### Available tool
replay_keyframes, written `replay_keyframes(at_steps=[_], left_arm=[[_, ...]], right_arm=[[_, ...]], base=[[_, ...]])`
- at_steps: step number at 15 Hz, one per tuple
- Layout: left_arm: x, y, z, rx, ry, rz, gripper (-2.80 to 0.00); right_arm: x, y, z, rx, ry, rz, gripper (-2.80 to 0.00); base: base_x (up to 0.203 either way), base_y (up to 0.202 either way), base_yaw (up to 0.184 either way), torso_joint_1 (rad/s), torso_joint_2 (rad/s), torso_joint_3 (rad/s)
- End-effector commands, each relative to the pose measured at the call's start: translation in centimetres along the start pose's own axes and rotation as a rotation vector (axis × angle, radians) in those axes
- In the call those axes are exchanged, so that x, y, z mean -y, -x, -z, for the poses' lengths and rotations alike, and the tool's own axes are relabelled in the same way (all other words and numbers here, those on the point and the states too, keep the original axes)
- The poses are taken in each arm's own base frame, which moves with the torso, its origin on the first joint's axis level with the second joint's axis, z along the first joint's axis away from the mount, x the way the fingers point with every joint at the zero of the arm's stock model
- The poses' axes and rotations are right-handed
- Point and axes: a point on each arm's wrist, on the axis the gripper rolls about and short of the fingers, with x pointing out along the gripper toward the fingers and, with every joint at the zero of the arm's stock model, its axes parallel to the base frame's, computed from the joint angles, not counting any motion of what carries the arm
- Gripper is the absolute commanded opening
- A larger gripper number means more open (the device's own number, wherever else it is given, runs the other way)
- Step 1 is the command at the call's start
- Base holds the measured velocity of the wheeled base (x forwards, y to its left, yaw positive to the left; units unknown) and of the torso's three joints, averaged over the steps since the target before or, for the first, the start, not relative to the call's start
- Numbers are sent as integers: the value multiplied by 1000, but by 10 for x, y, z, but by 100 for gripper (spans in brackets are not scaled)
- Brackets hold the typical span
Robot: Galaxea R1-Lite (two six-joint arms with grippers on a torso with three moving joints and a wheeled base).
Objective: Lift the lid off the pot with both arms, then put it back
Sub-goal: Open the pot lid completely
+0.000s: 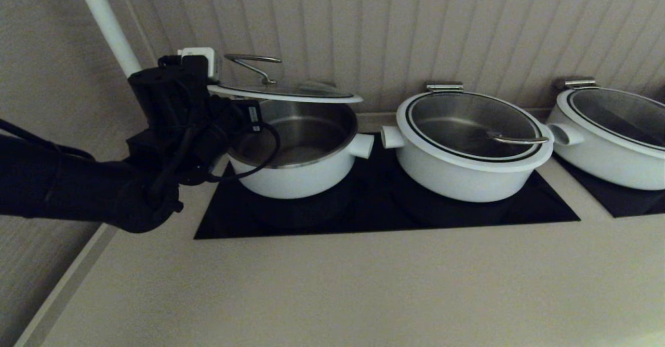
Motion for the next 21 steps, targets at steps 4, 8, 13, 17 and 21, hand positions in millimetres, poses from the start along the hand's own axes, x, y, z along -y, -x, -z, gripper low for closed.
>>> replay_keyframes(at_steps=[4,8,13,17,21], left_arm=[[-1,1,-3,13,4,-3,-280],[-1,1,-4,14,6,-3,-280],[0,0,0,3,2,-3,-280],[0,-2,3,-4,0,-3,-280],[0,-2,3,-3,-1,-3,-280]], right_arm=[[0,0,5,-52,-1,1,-280],[0,0,5,-51,-1,0,-280],[0,0,5,-52,-1,4,-280],[0,-2,4,-86,-56,196,-280],[-5,10,8,91,-47,292,-280]], base=[[0,0,0,0,0,0],[0,0,0,0,0,0],[0,0,0,0,0,0],[0,0,0,0,0,0],[0,0,0,0,0,0]])
